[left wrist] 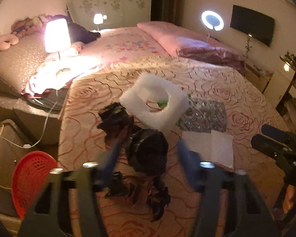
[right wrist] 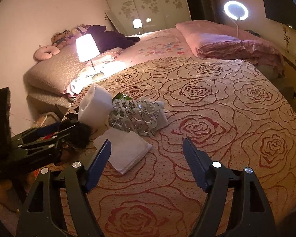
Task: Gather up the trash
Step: 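Grasp the black plastic bag on the bed with the left tool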
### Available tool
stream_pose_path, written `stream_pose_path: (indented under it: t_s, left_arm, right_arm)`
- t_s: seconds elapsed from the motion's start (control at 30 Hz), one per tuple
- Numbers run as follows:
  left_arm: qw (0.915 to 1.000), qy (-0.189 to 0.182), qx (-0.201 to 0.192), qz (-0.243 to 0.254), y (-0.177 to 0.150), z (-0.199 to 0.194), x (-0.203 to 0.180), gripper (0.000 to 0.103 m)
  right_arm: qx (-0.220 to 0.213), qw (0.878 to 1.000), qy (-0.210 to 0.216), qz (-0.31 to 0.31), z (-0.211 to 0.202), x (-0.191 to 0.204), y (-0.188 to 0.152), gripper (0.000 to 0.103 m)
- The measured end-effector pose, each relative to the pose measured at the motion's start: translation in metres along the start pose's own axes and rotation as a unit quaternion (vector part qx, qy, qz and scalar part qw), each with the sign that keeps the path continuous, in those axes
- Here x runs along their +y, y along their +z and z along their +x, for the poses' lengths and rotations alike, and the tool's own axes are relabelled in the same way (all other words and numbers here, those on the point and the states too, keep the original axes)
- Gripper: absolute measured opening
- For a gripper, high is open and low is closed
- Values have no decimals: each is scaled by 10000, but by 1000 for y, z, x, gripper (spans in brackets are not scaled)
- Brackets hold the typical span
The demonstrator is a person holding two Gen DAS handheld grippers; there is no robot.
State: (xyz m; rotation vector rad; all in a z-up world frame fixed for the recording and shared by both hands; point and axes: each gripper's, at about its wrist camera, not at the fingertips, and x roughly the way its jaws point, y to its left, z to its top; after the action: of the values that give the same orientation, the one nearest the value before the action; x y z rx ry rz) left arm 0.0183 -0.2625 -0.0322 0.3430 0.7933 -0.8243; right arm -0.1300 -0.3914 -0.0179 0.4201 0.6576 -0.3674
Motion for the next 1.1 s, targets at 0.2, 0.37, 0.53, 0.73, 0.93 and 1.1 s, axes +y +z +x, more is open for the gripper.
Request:
stream_pose_path:
  t_s: [0.2,0.37,0.53,0.73,0.93,1.1]
  left_arm:
    - [9997,-194,-28,-120,-1,-8,8,20]
    - [9982,-289,-429,-309,5,-43,19,20]
    - [9956,-275,-703,-563,2,-71,32,20]
    - [9944,64,-851,-629,-13,-89,45,20]
    - [9924,251,-919,-782,-26,-100,57,20]
    - [9906,308,-937,-949,-36,-107,70,20]
  right_arm:
    - [23,10000,8,17,1,-2,0,72]
    - [40,10000,6,-15,2,0,-3,72]
    - [156,9997,79,-175,9,7,-8,72]
    - [357,9977,149,-550,21,21,-12,74]
    - [491,9938,18,-997,37,36,-11,79]
    - [555,9914,-79,-1187,52,42,-3,79]
